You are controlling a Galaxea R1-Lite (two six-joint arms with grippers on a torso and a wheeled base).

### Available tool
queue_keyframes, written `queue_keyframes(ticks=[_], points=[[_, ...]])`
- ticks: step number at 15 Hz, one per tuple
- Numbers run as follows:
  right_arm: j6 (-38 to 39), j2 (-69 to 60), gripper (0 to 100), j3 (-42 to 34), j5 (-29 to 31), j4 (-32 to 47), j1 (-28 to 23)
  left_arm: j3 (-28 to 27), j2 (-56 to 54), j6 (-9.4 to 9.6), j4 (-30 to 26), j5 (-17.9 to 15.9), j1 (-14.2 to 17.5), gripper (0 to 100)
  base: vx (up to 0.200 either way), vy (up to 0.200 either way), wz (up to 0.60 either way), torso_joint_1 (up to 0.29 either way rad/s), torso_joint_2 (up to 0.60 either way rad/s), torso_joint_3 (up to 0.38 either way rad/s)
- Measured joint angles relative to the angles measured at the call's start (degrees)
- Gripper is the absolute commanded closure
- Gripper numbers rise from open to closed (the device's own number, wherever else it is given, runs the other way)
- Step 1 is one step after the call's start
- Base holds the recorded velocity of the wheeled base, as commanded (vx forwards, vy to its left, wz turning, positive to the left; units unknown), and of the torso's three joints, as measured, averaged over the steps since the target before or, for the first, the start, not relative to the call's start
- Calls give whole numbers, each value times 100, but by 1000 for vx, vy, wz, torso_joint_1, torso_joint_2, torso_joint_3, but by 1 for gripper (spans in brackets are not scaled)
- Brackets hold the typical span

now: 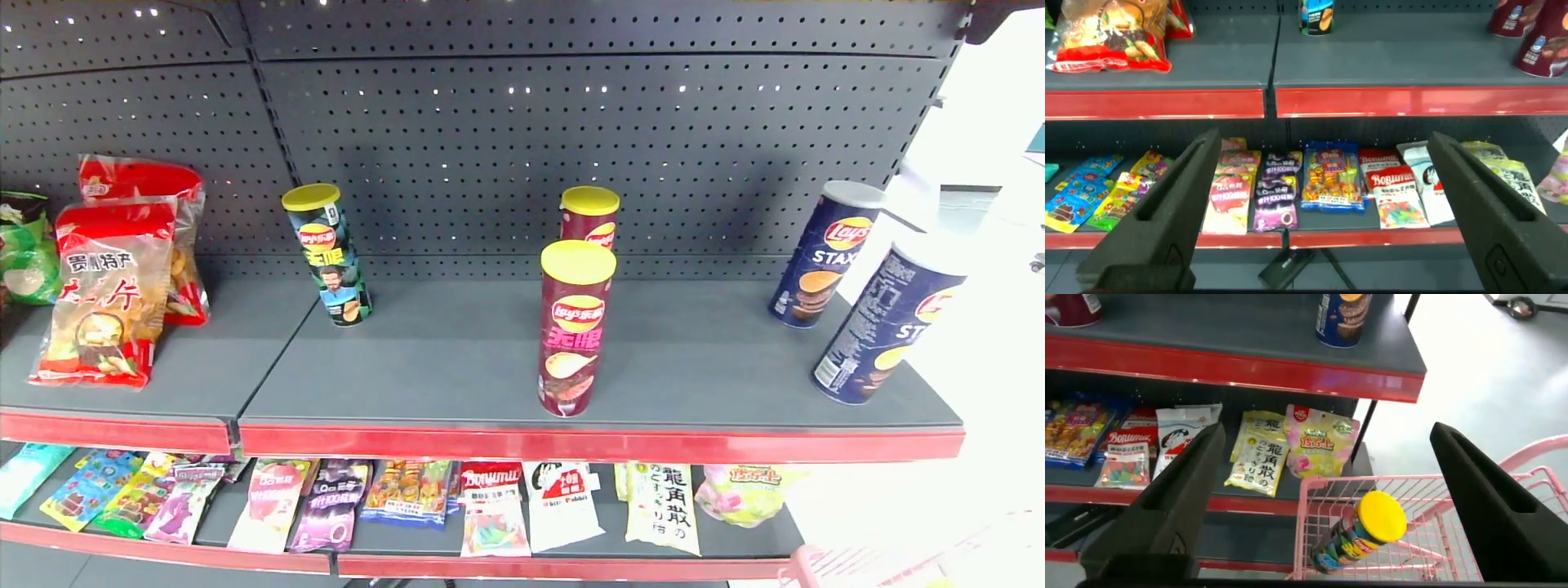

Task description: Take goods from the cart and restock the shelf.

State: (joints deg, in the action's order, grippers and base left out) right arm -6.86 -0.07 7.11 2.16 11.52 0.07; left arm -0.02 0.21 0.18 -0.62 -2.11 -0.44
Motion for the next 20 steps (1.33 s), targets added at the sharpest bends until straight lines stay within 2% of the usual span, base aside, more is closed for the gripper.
queue_keyframes(ticks=[12, 17, 20], points=[[20, 0, 0, 0, -17, -2, 0, -2, 0, 0, 0, 0, 0, 0, 0, 0, -600, 4, 1, 2], [222, 0, 0, 0, 29, -2, 0, -2, 0, 2, 5, 0, 0, 0, 0, 0, 0, -13, 21, 18], [255, 0, 0, -11, 46, 0, 2, -2, 0, 0, 0, -2, 2, 0, 0, 0, 0, -136, 338, 176]])
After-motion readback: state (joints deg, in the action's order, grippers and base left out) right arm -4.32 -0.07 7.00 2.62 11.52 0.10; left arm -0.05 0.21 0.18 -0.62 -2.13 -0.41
